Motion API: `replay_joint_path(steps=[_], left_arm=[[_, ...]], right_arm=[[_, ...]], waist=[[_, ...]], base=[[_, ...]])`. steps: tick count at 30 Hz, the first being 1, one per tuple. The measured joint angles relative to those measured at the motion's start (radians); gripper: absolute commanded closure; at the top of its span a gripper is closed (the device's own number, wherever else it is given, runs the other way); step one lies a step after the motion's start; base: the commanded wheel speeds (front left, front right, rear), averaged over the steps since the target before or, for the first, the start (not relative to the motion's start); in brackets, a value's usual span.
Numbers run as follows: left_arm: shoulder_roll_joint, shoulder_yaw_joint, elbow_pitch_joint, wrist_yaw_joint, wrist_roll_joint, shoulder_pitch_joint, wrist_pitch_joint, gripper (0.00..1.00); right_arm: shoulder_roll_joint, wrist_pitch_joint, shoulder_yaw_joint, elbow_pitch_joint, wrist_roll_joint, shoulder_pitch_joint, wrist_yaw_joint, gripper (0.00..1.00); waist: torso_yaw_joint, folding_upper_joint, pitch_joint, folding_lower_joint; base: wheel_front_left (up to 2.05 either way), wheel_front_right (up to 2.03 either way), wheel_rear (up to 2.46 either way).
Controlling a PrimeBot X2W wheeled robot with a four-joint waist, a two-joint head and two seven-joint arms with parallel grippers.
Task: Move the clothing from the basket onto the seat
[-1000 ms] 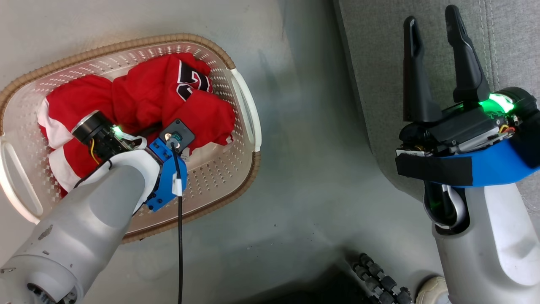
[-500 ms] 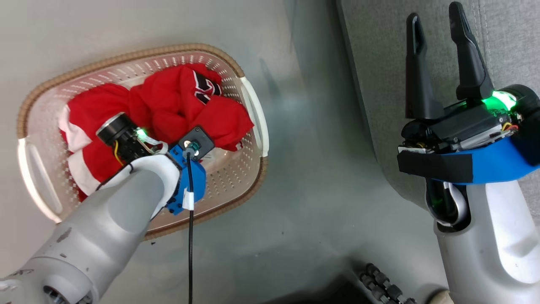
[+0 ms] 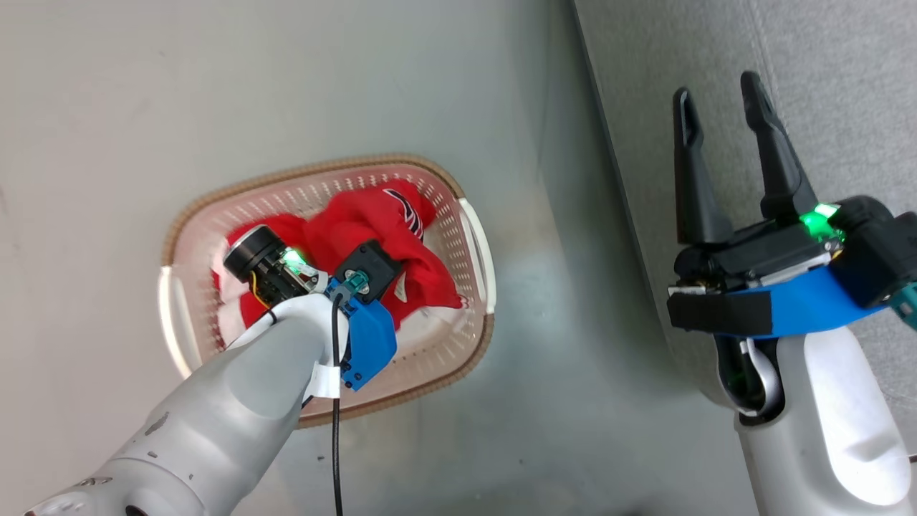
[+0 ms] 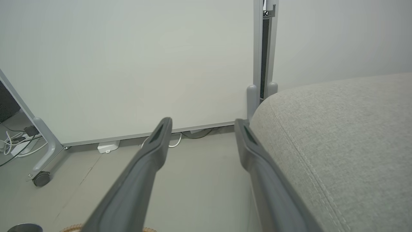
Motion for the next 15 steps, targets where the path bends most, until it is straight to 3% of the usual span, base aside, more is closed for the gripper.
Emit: replay_joint_path(steps=[5, 15], left_arm=[[-0.006, 0.015, -0.032, 0.000, -0.035, 0.009, -0.010, 1.00], [0.031, 0.186, -0.181, 0.000, 0.019, 0.084, -0.012, 1.00]], right_arm=[[0.000, 0.000, -0.008, 0.019, -0.015, 0.047, 0.000, 0.00], [0.000, 0.000, -0.021, 0.052, -0.022, 0.141, 0.000, 0.00]], waist=[[0.031, 0.0000, -0.094, 0.0000], [0.085, 0.0000, -0.284, -0.0001]], base=[[0.00, 0.00, 0.00], [0.00, 0.00, 0.00]])
